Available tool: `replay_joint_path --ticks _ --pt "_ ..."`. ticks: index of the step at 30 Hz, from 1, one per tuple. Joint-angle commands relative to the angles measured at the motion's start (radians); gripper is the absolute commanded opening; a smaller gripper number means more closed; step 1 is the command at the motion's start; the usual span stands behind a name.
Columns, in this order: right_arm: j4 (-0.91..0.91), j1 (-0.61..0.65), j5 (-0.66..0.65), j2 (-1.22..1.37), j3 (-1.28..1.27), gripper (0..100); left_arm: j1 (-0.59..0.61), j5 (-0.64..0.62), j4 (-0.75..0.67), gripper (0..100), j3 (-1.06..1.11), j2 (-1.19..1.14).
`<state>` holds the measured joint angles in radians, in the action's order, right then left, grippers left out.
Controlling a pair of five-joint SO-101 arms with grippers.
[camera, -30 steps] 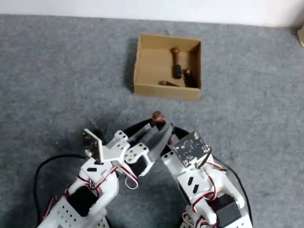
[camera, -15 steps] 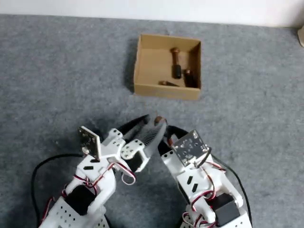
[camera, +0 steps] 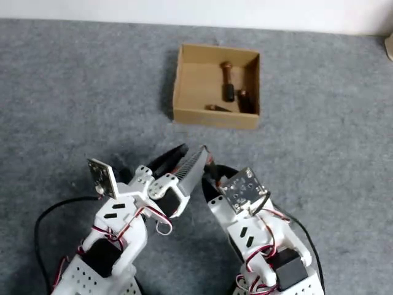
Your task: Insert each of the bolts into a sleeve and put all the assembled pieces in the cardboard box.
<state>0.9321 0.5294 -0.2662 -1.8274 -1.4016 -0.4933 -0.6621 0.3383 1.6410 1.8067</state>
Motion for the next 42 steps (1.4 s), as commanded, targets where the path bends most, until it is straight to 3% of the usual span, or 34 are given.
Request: replay_joint_path --ticks 1,7,15,19,24,28,33,42 --pt "-0.042 -0.007 0.006 -0.012 0.013 0.5 0.005 -0.049 -0.002 17 -0.058 0.002" --pt "-0.079 -0.012 0.006 -0.012 -0.015 0.5 0.071 -0.051 -0.002 17 -0.056 -0.007" --pt "-0.183 -0.088 0.005 -0.008 -0.094 0.5 0.088 0.12 -0.005 17 -0.062 -0.061" --pt "-0.185 -0.124 0.005 -0.007 -0.094 0.5 0.128 0.157 -0.003 17 -0.163 -0.268" --pt "-0.234 -0.179 -0.003 0.088 -0.019 0.5 0.34 0.155 0.0 17 -0.394 -0.682" --pt "-0.334 -0.191 -0.038 0.392 0.137 0.5 0.473 0.15 0.037 16 -0.582 -1.01" --pt "-0.441 -0.254 -0.06 0.96 0.504 0.5 0.605 0.158 0.164 12 -0.816 -1.319" --pt "-0.294 -0.355 -0.058 1.971 1.486 0.5 0.607 0.192 0.167 13 -0.983 -1.609"
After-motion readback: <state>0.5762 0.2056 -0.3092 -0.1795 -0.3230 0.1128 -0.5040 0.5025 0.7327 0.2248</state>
